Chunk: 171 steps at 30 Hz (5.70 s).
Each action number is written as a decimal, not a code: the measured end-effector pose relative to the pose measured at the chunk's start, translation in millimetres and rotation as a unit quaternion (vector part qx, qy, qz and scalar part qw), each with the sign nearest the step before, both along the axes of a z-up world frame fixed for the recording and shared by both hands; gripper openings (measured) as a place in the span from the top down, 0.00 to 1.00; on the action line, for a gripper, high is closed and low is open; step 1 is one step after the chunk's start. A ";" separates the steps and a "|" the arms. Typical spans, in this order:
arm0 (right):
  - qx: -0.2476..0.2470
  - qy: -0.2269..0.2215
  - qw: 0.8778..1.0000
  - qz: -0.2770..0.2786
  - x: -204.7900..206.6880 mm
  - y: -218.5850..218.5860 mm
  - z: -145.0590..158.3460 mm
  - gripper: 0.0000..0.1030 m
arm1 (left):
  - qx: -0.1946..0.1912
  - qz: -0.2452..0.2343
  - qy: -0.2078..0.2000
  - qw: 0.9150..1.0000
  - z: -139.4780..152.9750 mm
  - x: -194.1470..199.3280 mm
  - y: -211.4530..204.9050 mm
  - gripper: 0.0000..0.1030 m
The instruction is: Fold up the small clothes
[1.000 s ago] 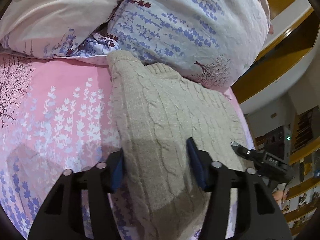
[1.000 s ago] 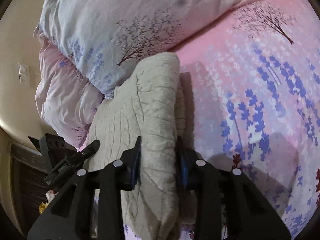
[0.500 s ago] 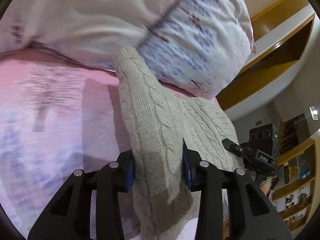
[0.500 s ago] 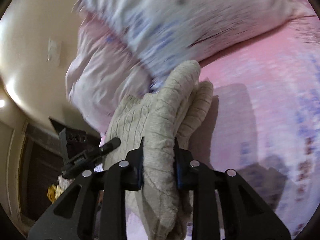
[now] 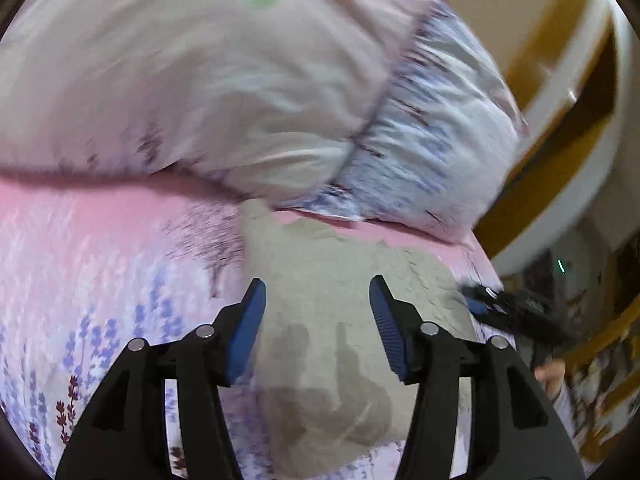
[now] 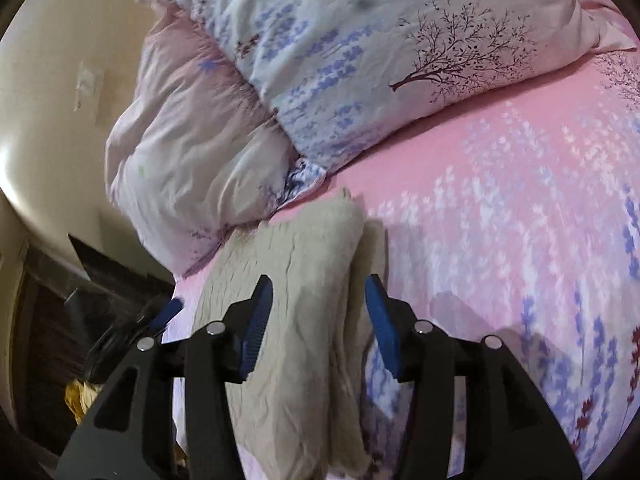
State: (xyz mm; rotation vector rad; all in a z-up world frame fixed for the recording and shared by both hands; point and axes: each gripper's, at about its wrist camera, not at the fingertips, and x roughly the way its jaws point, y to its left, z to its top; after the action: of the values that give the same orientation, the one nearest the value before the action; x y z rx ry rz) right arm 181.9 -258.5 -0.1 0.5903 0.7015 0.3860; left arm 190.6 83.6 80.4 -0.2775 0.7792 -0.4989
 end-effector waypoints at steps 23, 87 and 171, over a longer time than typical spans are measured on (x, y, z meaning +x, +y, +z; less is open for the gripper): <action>-0.170 -0.118 0.978 -0.003 -79.2 50.5 22.7 0.71 | 0.181 0.008 -0.045 0.982 -6.1 -40.5 -51.6 0.36; -0.349 0.028 0.928 -0.128 -124.4 135.7 -77.5 0.02 | 0.255 0.110 0.111 0.954 -61.9 -117.2 -37.2 0.01; -0.348 0.038 0.927 -0.137 -123.0 134.3 -79.3 0.02 | 0.257 0.111 0.117 0.953 -61.9 -114.1 -37.1 0.01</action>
State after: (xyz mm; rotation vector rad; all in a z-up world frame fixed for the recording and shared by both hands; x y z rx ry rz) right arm 58.9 -124.2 -79.4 0.0200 0.7607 -0.1569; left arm 76.5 46.5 18.5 0.0655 1.0645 -0.0388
